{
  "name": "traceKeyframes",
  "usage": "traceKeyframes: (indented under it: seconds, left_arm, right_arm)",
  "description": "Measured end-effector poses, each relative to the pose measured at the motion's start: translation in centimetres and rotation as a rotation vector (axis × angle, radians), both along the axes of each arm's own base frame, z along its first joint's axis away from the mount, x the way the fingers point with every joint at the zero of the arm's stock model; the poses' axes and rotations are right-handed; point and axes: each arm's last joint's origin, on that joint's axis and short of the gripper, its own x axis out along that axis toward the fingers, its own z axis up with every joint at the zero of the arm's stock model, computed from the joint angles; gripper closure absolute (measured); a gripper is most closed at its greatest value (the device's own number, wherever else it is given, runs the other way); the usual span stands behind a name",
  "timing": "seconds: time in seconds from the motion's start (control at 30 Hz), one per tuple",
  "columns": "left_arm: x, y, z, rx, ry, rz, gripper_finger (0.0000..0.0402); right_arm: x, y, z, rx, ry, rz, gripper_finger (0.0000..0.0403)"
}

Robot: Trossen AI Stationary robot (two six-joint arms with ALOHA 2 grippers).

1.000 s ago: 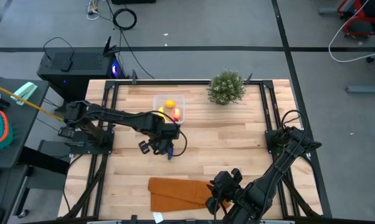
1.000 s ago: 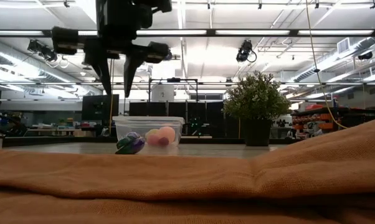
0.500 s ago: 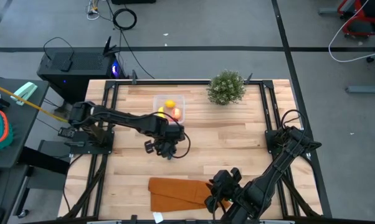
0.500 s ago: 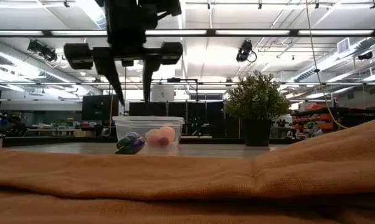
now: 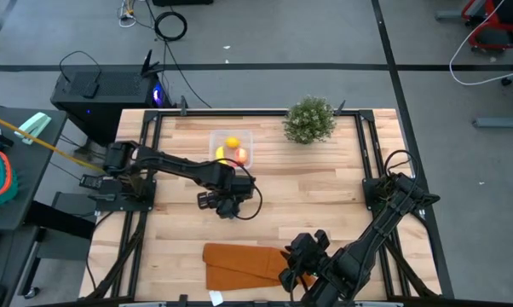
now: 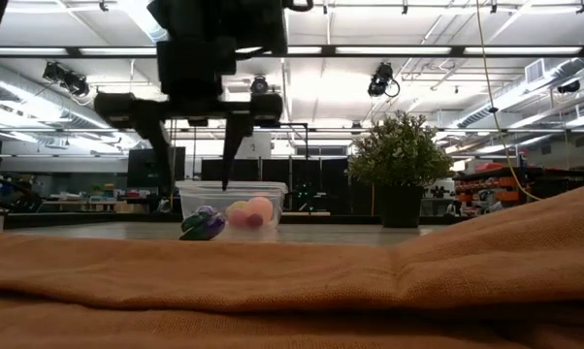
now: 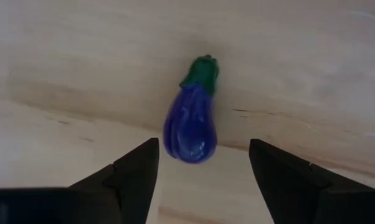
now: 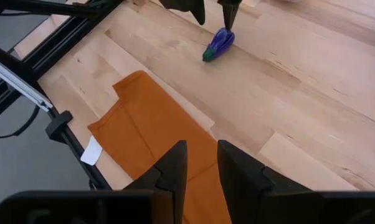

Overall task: Pick and placing Produce into tupperware
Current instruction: Put the eggplant into the container

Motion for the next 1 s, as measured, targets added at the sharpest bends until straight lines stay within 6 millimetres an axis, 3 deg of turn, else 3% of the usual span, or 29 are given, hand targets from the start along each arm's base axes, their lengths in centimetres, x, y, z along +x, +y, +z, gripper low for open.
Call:
traceKeyframes:
  seconds: [0.53, 1.0]
  left_arm:
    - [0.9, -0.1, -1.5, 0.01, -0.013, -0.105, 0.014]
    - [1.7, -0.2, -3.0, -0.022, -0.009, -0.084, 0.0142]
  right_arm:
    - [0.1, 0.1, 0.0, 0.016, -0.01, 0.002, 0.0308]
    - [0.2, 0.3, 0.1, 0.037, -0.022, 0.004, 0.0308]
